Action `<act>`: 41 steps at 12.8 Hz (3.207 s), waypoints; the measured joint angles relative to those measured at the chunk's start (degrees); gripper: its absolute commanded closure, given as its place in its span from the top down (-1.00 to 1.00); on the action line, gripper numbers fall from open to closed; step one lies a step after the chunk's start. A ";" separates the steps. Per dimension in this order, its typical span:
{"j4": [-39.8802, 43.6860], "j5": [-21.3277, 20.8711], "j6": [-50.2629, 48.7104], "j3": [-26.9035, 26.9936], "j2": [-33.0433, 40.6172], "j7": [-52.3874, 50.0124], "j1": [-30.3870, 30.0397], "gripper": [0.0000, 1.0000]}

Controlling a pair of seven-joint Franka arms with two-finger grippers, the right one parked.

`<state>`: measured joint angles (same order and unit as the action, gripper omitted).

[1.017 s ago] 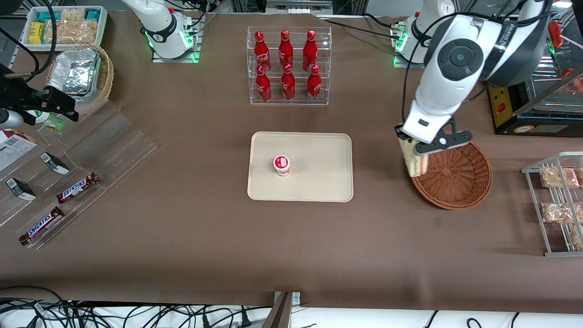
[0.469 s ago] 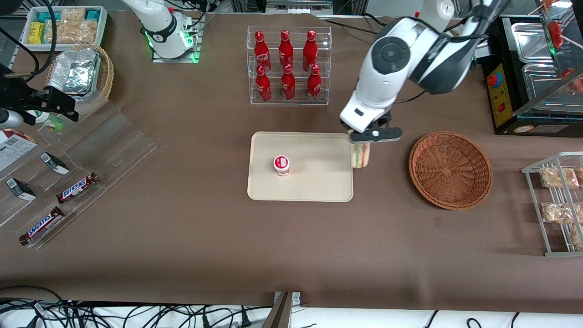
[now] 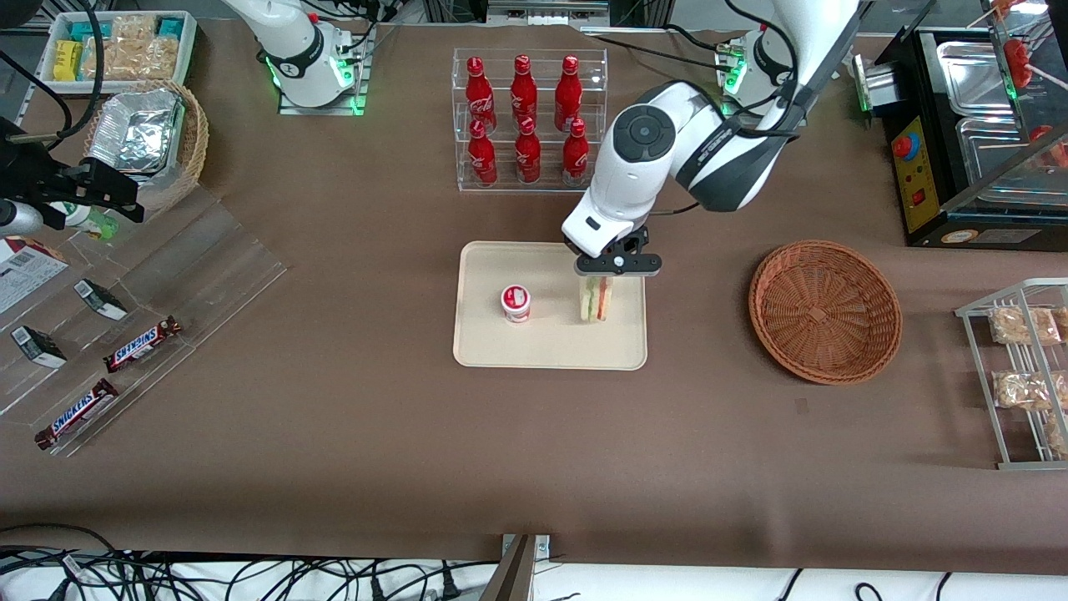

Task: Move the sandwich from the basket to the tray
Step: 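Carry the sandwich over the cream tray beside the small bottle, then lower the sandwich onto the tray with the left gripper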

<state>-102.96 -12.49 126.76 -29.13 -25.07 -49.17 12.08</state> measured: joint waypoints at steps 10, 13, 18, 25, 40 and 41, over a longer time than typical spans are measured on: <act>-0.08 -12.89 7.61 0.01 -7.36 -9.75 0.62 -0.40; -0.10 -15.37 8.64 0.01 -8.36 -11.83 0.73 -0.40; -2.60 -22.61 13.23 0.01 -8.43 -18.16 0.74 -0.40; -9.55 -34.68 19.76 -0.07 -6.62 -30.46 0.68 -0.40; -9.94 -34.68 19.77 -0.13 -5.99 -30.55 0.55 -0.35; -9.96 -34.68 19.77 -0.13 -5.99 -30.55 0.55 -0.01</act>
<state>-112.92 -47.17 146.53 -29.26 -31.06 -79.71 12.63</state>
